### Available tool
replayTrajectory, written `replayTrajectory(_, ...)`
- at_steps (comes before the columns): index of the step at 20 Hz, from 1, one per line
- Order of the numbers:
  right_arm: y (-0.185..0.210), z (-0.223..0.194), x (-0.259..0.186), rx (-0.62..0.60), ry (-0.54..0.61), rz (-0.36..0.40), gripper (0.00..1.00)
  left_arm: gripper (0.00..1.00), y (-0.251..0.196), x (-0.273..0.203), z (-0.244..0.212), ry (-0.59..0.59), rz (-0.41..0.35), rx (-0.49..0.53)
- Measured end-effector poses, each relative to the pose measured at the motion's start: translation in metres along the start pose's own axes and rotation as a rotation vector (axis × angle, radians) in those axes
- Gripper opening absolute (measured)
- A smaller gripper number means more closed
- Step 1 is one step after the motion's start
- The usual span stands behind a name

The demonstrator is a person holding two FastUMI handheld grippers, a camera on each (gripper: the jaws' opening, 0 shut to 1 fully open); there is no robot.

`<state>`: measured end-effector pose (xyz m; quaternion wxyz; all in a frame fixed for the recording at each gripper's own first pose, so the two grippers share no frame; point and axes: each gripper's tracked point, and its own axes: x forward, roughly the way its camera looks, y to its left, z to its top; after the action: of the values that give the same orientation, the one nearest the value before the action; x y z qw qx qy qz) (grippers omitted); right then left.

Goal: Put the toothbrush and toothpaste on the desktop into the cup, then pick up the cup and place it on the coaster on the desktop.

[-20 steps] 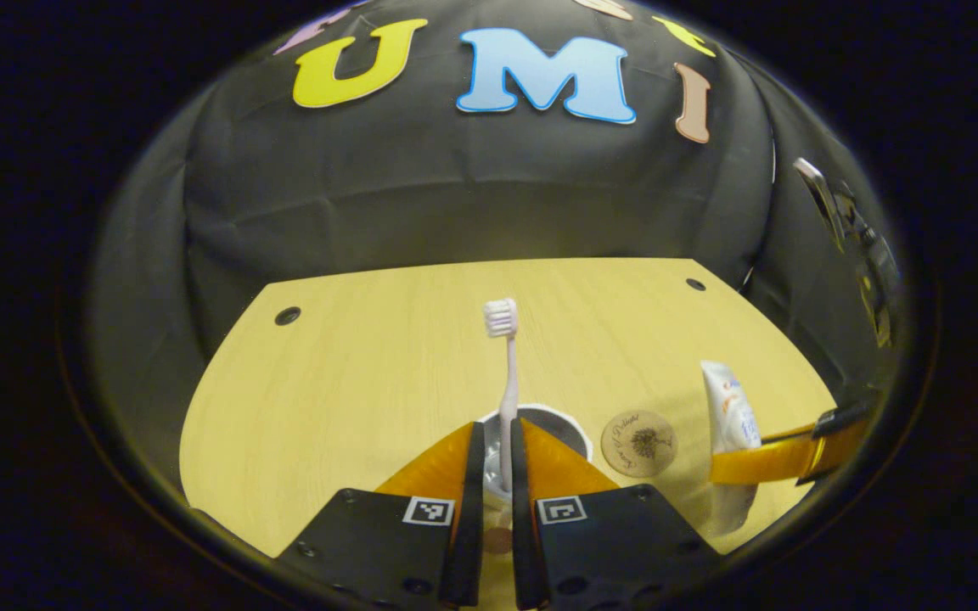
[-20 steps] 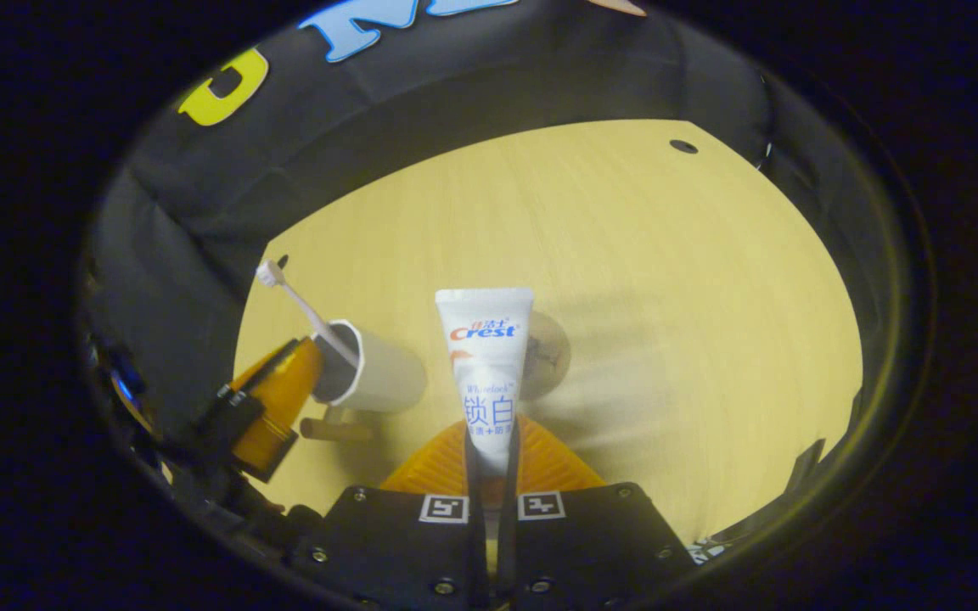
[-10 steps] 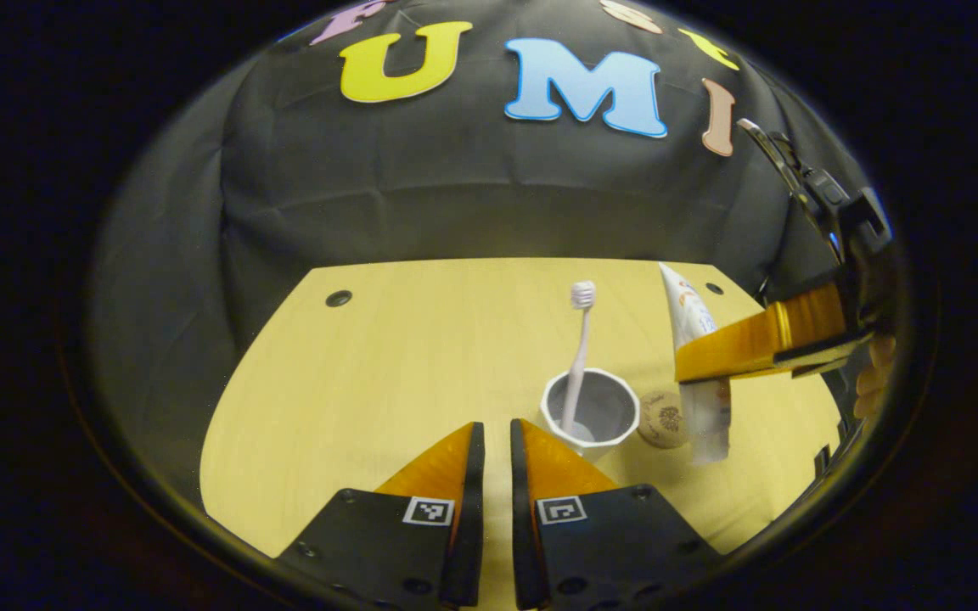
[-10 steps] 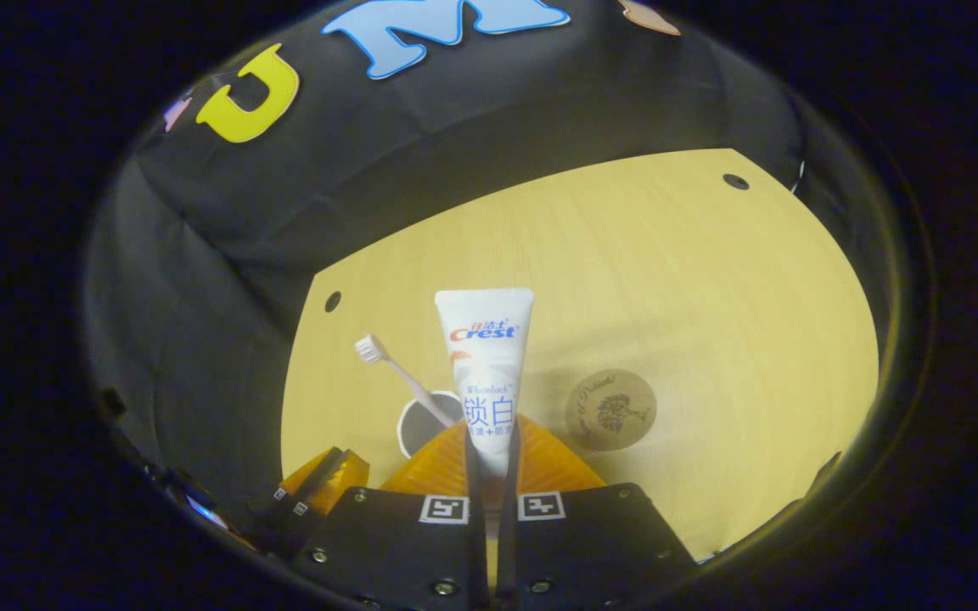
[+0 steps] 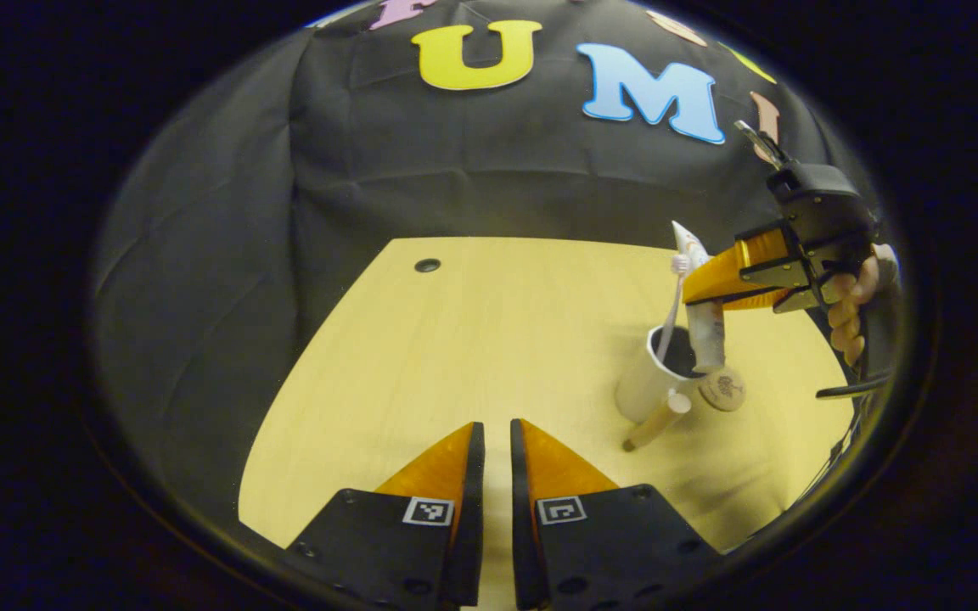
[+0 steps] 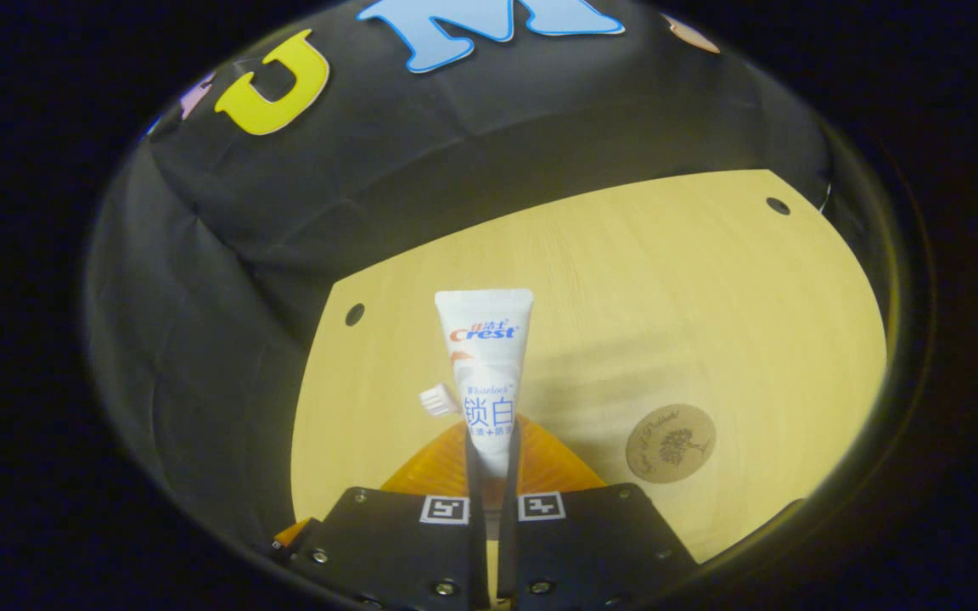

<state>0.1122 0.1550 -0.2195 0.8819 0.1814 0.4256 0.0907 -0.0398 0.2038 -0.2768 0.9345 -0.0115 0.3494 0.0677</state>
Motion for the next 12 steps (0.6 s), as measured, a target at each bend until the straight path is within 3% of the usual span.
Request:
replayTrajectory(7, -0.004, 0.003, -0.002, -0.104, -0.100, -0.052, 0.06, 0.22, 0.020, -0.023, -0.005, 0.016, 0.061, -0.032)
replayTrajectory(12, -0.008, 0.006, 0.002, -0.188, -0.196, -0.023, 0.07, 0.22, 0.006, -0.028, 0.005, 0.027, 0.069, -0.022)
